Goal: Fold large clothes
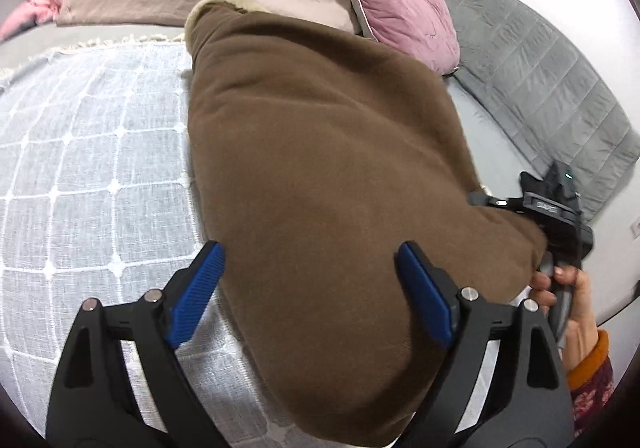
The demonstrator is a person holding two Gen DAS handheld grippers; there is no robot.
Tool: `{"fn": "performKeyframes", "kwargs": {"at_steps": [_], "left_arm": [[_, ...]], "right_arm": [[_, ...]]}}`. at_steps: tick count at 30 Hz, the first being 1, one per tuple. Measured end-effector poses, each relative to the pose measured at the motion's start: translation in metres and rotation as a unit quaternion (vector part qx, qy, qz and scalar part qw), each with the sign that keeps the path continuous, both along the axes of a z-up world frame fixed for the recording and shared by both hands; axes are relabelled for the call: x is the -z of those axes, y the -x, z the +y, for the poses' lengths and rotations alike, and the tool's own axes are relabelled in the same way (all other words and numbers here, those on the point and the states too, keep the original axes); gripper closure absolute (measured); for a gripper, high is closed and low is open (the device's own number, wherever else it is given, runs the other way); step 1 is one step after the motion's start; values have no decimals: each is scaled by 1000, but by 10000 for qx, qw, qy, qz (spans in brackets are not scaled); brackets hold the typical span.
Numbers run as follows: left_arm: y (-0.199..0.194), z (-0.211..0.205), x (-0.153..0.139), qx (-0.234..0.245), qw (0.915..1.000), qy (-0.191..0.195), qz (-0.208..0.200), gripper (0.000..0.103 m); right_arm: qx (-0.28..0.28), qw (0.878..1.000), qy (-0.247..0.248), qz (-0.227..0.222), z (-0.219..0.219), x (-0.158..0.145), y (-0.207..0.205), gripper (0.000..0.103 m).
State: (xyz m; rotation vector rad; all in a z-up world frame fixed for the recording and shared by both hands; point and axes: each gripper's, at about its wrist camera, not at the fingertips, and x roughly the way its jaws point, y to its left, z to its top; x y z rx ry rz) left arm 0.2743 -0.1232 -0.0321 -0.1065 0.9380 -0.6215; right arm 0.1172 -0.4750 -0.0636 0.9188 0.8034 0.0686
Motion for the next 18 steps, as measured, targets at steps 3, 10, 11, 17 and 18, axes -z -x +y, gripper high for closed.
{"fn": "performKeyframes", "kwargs": {"at_steps": [3, 10, 11, 17, 18], "left_arm": [[-2, 8, -7, -135, 9997, 60, 198, 15], [19, -5, -19, -15, 9986, -186, -486, 15], [23, -12, -11, 99, 9990, -214, -370, 15], [54, -22, 12, -2, 9930, -612, -1012, 15], [57, -19, 13, 67, 9932, -565, -1013, 15]], "right_arm": [[202, 9994, 273, 64, 0, -13, 13, 42], [-184, 9864, 1443, -767, 32, -99, 28, 42], [-290, 9840, 1575, -779, 42, -104, 28, 41], [-898, 9539, 2858, -189, 89, -52, 17, 37], [-886, 9544, 2850, -94, 85, -31, 28, 30]]}}
